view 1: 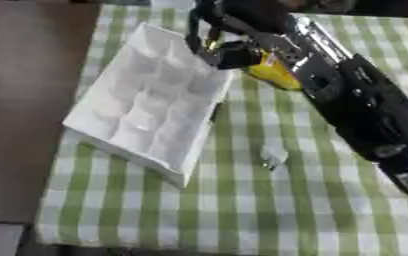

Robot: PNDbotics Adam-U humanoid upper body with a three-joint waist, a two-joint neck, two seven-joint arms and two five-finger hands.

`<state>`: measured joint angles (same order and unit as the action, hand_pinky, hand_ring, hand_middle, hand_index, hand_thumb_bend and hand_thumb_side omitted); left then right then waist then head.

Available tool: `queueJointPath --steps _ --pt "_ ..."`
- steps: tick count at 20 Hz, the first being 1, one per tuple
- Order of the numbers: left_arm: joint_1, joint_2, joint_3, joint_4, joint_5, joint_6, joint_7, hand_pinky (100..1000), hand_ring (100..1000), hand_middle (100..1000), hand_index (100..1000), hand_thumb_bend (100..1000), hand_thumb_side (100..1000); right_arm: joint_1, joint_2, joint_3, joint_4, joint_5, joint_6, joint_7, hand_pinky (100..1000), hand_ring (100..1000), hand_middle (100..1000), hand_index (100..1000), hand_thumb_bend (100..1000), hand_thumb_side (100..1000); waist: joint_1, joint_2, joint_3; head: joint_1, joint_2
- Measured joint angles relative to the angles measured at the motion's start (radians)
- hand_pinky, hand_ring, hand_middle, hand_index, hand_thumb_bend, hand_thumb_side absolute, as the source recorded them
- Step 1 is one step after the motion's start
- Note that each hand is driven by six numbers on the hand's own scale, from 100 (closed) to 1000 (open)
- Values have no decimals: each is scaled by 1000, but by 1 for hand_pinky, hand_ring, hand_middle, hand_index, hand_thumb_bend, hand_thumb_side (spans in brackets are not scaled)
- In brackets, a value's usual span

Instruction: Pick up objects on the table and place them in the box.

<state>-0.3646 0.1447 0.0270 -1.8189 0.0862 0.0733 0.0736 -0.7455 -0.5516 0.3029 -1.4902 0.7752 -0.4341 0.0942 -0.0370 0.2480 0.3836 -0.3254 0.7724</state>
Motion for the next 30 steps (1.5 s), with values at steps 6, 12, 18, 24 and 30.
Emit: queueJointPath --steps 6,12,18,24,30 --pt "-15 -11 -18 -7 2 -1 -16 750 631 906 863 274 893 -25 26 8 69 24 -15 11 100 112 184 275 100 148 0 0 37 -19 0" --pt "-21 -15 -23 -14 2 -1 -23 750 631 907 863 275 893 -30 49 39 109 51 -77 76 699 742 815 866 100 198 0 1 41 -23 0" --pt "-21 -15 -23 -15 2 -1 -23 751 631 907 863 276 895 -9 81 69 159 32 -185 299 824 819 896 966 100 488 0 1 23 -23 0" --pt "-17 -15 -23 -16 2 -1 -22 751 632 907 863 280 893 16 119 75 205 -122 -151 434 815 822 893 973 100 512 0 1 -3 -18 0" --pt "-12 -15 -21 -16 3 0 -22 751 632 907 863 281 889 36 124 70 158 -221 -84 501 801 811 882 954 100 322 0 1 -35 -11 0"
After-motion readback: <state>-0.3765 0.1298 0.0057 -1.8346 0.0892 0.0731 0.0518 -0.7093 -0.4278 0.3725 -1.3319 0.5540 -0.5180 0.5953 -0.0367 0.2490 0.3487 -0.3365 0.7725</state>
